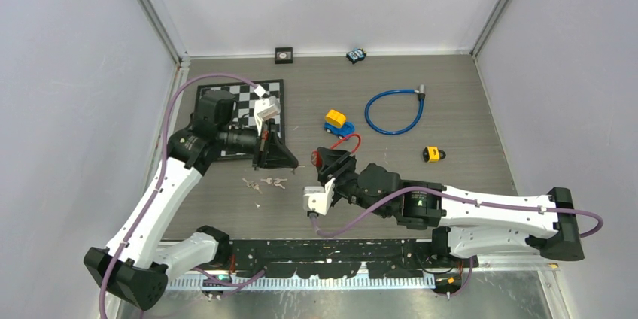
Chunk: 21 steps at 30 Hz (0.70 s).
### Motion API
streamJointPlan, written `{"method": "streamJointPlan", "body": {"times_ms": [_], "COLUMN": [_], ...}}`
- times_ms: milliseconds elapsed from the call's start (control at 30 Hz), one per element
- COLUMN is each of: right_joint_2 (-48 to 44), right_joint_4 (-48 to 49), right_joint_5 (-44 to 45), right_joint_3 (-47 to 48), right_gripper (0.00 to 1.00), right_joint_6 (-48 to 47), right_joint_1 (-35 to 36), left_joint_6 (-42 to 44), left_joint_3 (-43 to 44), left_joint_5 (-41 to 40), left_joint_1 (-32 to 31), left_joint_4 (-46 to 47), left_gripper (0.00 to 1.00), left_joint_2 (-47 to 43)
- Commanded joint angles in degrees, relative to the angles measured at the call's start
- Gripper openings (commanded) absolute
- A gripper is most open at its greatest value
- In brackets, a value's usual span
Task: Unlock with the key
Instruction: Pick up the lock from the center of the board.
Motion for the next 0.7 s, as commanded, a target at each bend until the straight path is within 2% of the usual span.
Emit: {"method": "streamJointPlan", "body": {"times_ms": [0,233,667], "right_joint_2": [-1.9,-2.4,-3.5], "right_joint_4": [6.7,7.9,11.2], "right_joint_5": [-1.3,-1.7,-3.8], "right_joint_3": [-0.9,-2.1,-5.6], "right_gripper": [0.00,0.00,0.00], "right_joint_6": [-2.1,-3.1,-6.5], "right_joint_1": [0.6,0.7,1.0], "left_joint_6": [-0.6,-3.3,-1.5], "left_joint_3": [-0.3,-1.3,-1.9], "left_joint_5": [0.1,1.0,2.4], "left_joint_1": [-0.5,-0.8,-1.2], "left_joint_4": [3.9,6.5,5.1], "left_gripper": [0.00,0.00,0.00], "left_joint_2": [-0.6,-0.3,-0.5]}}
